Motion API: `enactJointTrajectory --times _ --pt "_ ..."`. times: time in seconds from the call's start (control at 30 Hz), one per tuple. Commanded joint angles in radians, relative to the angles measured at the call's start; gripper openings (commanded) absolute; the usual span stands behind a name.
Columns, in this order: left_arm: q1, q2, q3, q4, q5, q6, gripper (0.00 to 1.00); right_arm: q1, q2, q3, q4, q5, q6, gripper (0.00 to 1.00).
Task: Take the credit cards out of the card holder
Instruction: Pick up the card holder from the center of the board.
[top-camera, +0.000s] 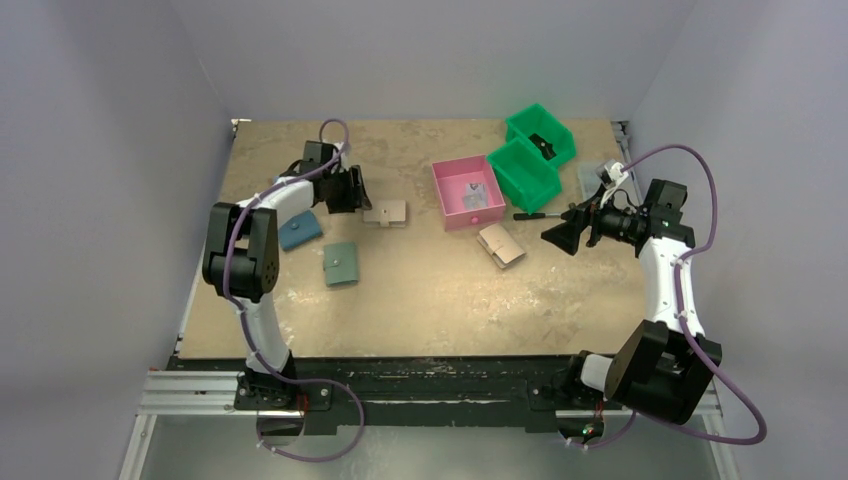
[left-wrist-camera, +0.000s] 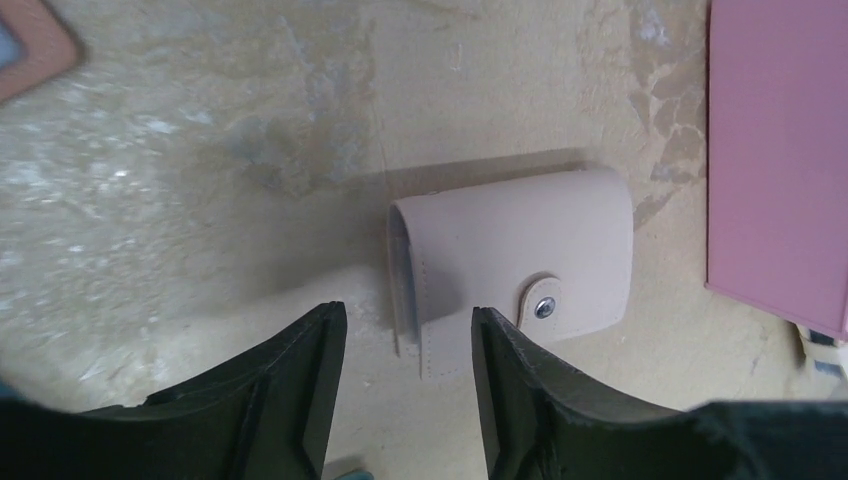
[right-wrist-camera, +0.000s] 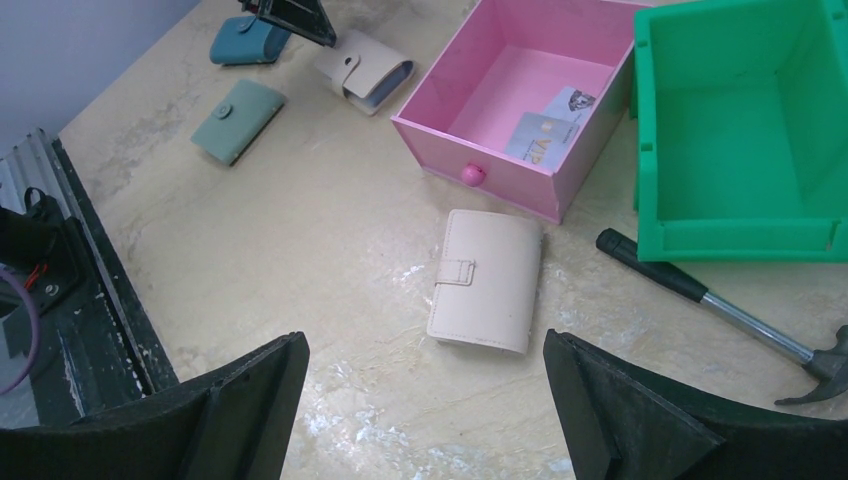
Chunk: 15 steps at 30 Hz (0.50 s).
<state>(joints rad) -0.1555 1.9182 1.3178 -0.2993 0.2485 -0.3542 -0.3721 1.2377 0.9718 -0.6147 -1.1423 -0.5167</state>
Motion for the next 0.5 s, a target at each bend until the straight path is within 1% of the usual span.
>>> enactJointTrajectory --times 0.0,0.13,0.23,0.3,0.37,0.47 --pt "-0.001 0.028 -0.012 0.093 0.152 -0.061 0.51 0.001 0.000 -0.002 0.007 -0.011 -0.008 0.99" --pt "0.001 0.042 -0.040 0.151 0.194 -0.102 0.49 0.002 0.002 -0.004 0.006 -0.011 -0.009 0.99" --pt "0.003 0.066 -0.046 0.159 0.200 -0.121 0.46 0.002 0.003 -0.002 0.004 -0.011 -0.010 0.99" --pt "0.004 0.075 -0.056 0.172 0.202 -0.134 0.41 0.002 0.004 -0.004 0.003 -0.012 -0.011 0.99" --pt "0.004 0.078 -0.067 0.186 0.204 -0.148 0.31 0.003 0.005 -0.004 0.001 -0.011 -0.013 0.99" --pt "0.004 0.064 -0.092 0.209 0.206 -0.174 0.03 0.003 0.007 -0.004 0.001 -0.010 -0.014 0.99"
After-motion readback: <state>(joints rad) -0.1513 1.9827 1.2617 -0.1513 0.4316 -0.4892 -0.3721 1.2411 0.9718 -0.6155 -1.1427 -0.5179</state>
